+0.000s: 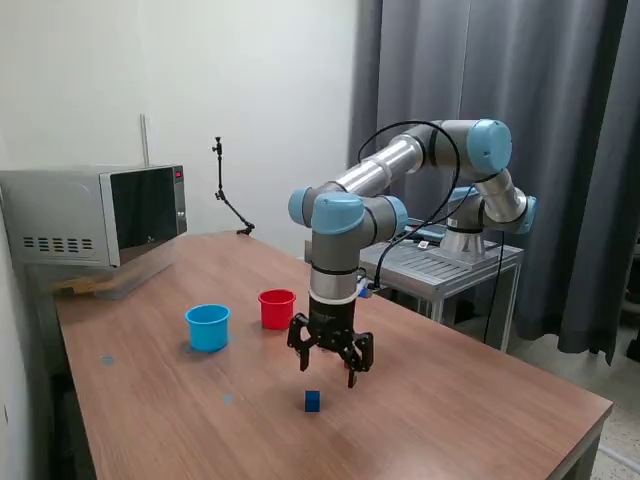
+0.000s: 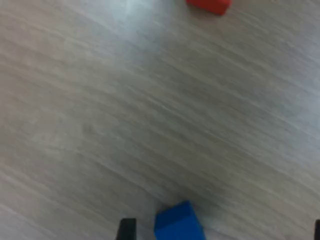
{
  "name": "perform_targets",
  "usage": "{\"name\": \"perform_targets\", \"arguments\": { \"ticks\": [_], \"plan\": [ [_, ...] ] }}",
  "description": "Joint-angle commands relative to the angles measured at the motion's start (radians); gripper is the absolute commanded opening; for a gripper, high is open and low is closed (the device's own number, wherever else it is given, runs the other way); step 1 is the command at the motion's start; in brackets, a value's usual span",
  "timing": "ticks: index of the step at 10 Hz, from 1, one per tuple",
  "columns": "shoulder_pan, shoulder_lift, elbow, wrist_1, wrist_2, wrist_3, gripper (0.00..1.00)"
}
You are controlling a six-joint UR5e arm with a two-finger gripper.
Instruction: Place red objects in the red bin, and blue objects in the blue bin.
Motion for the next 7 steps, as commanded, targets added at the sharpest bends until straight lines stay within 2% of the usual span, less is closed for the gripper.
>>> {"name": "perform_targets", "arguments": {
  "ticks": [1, 7],
  "plan": [
    [-0.002, 0.001, 0.003, -0.001, -0.005, -0.137, 1.00],
    [-0.011, 0.002, 0.006, -0.028, 0.004, -0.326, 1.00]
  ]
}}
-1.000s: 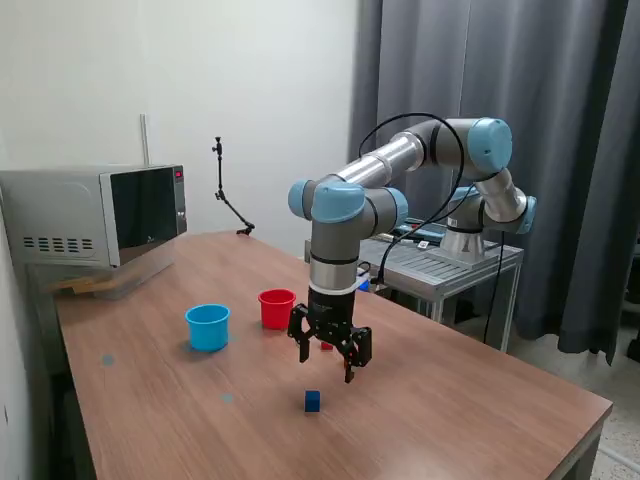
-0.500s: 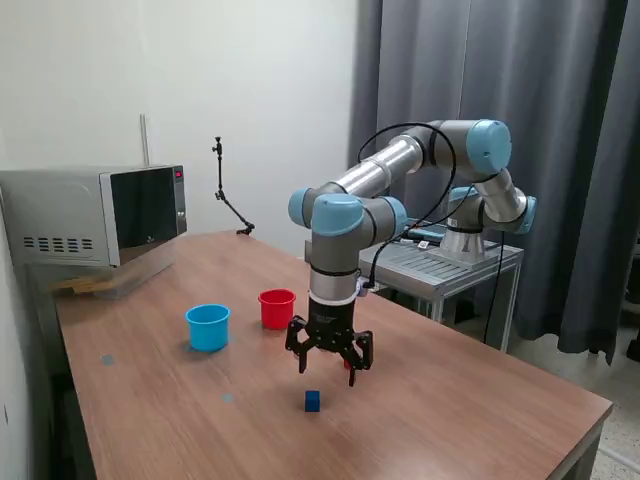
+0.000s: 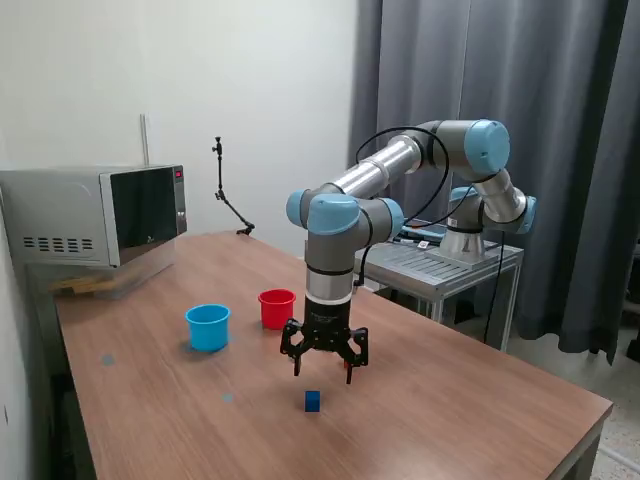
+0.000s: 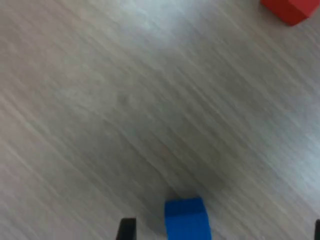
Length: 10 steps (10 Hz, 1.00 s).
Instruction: Place red objects in the red bin, and blue objects in the blue bin.
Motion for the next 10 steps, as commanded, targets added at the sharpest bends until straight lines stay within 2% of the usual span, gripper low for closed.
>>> {"name": "perform_targets", "arguments": {
  "ticks": [1, 4, 6, 10],
  "plan": [
    [-0.001, -0.001, 0.001, -0.003, 0.002, -0.080, 1.00],
    [-0.001, -0.001, 0.002, -0.003, 0.004, -0.136, 1.00],
    [-0.009, -0.001, 0.001, -0.012, 0.033, -0.140, 1.00],
    [-0.010, 0.008, -0.001, -0.026, 0.033, -0.160, 1.00]
  ]
}}
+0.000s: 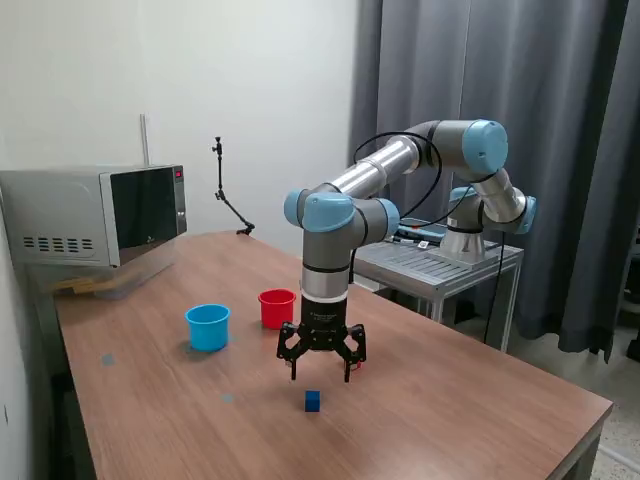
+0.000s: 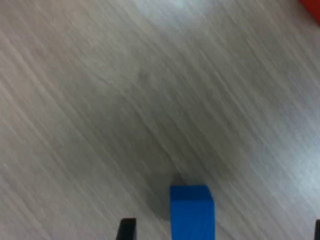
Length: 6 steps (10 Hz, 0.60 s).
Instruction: Place red objects in the red bin, and blue objects in the blue bin.
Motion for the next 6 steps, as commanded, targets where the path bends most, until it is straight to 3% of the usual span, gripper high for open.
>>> {"name": "perform_targets", "arguments": {
  "ticks": [1, 6],
  "plan": [
    [-0.001, 0.009, -0.001, -0.003, 0.001, -0.012, 1.00],
    [-0.001, 0.044, -0.012, -0.017, 0.002, -0.011, 1.00]
  ]
}}
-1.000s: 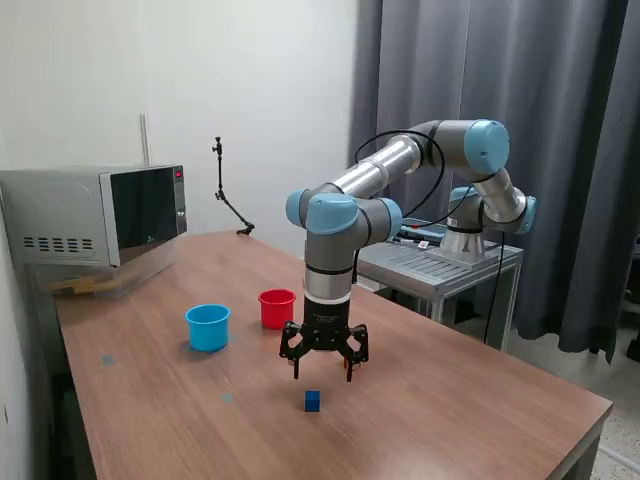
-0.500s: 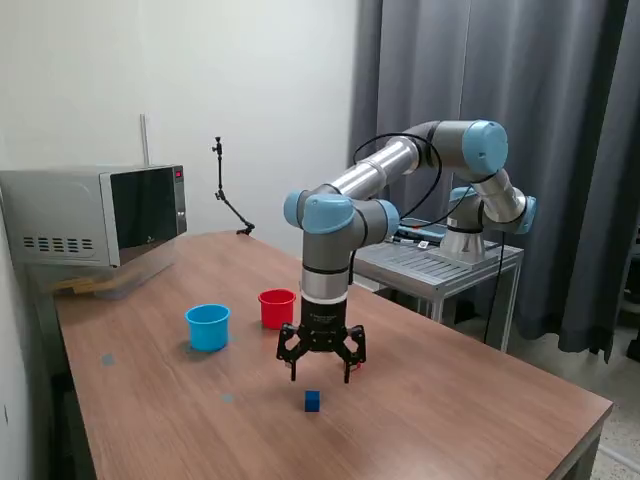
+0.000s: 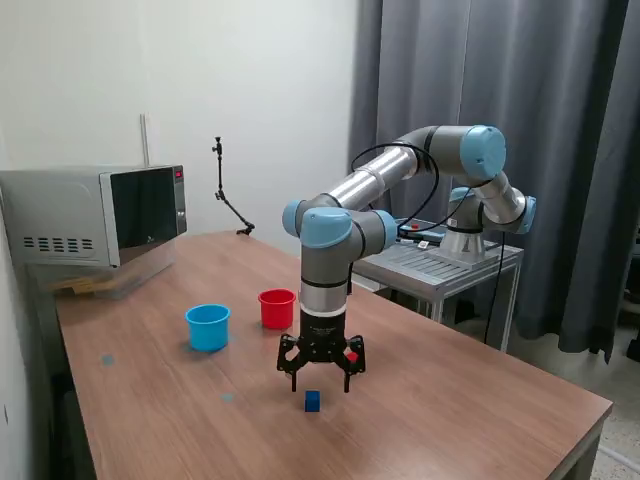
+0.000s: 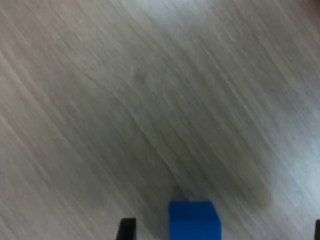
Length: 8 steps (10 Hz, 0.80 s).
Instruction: Place red objects in the red bin, and blue objects in the blue bin.
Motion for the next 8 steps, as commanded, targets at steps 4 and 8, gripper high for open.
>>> {"name": "perform_targets", "arguments": {
  "ticks": [4, 8],
  "plan": [
    [0.000, 0.016, -0.008, -0.042, 0.013, 0.003, 1.00],
    [-0.003, 0.017, -0.009, -0.042, 0.013, 0.005, 1.00]
  ]
}}
